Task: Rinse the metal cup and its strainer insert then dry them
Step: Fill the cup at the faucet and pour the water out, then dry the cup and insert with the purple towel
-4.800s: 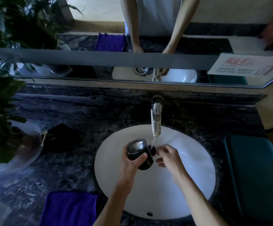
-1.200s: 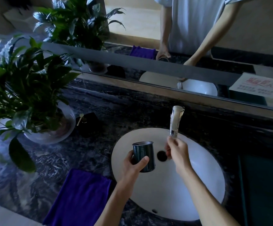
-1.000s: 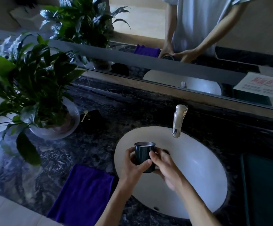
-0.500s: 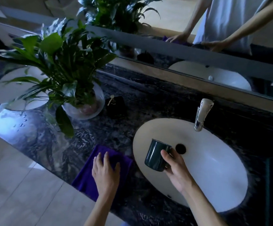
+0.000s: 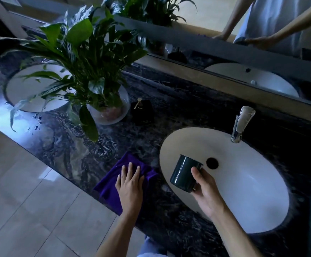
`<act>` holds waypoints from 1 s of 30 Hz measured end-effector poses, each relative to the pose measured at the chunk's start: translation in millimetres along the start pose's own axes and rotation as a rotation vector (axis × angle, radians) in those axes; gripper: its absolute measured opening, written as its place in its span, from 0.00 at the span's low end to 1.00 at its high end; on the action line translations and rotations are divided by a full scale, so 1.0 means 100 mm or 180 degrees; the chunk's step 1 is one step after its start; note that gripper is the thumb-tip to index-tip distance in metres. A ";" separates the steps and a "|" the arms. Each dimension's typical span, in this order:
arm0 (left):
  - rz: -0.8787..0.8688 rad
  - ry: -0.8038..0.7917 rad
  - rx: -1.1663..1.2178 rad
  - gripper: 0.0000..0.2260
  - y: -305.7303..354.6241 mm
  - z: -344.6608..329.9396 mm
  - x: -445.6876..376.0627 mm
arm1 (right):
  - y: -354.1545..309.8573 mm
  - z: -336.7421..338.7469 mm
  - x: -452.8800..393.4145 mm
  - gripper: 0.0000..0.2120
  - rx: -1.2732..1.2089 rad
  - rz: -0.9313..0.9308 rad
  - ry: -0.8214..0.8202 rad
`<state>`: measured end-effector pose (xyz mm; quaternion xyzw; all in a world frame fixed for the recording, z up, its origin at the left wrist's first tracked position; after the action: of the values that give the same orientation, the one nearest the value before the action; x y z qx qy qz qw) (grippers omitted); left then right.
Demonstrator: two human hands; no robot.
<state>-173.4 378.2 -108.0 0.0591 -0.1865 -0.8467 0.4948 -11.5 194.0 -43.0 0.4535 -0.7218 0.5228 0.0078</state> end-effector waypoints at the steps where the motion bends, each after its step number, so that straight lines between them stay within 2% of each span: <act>1: 0.0020 0.0082 0.0136 0.14 0.01 0.02 -0.01 | -0.01 0.01 0.01 0.40 0.0011 0.0005 0.0013; 4: 0.0328 0.0164 0.0697 0.10 0.04 0.11 -0.09 | -0.02 0.02 0.05 0.38 0.0009 0.0024 0.0033; 7: 0.0833 0.0033 0.1900 0.04 0.24 0.32 -0.14 | -0.07 0.01 0.07 0.39 -0.0015 0.0084 0.0070; 9: 0.1237 -0.0157 0.2582 0.08 0.43 0.44 -0.13 | -0.12 -0.04 0.08 0.38 0.0008 0.0169 0.0004; 13: 0.1777 -0.0881 0.3888 0.15 0.89 0.43 -0.08 | -0.29 -0.16 0.12 0.37 0.0152 0.0422 -0.0117; 17: 0.1556 -0.2141 0.5237 0.17 1.42 0.51 0.09 | -0.51 -0.17 0.19 0.22 0.0412 0.0783 0.0135; 19: 0.1235 -0.2439 0.5146 0.18 1.59 0.56 0.18 | -0.62 -0.09 0.22 0.21 0.0316 0.0868 0.0340; 23: 0.0505 -0.2108 0.4532 0.11 1.89 0.57 0.30 | -0.78 0.06 0.29 0.23 0.0312 0.1043 0.0586; 30: 0.0191 -0.2319 0.4407 0.14 2.36 0.54 0.40 | -0.80 0.22 0.42 0.23 0.0323 0.1152 0.1079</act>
<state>-16.2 253.7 33.7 0.0676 -0.8242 -0.4901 0.2756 26.4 146.6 27.1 0.2225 -0.7524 0.6198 0.0122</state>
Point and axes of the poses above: each hand's wrist, its own x-axis away from the middle knuckle, its own z-axis out of the back of the hand, y = z × x, the point moved 5 cm from there along -x, towards the middle knuckle, and after that the axes turned 4 degrees about z, right-handed, at the moved point
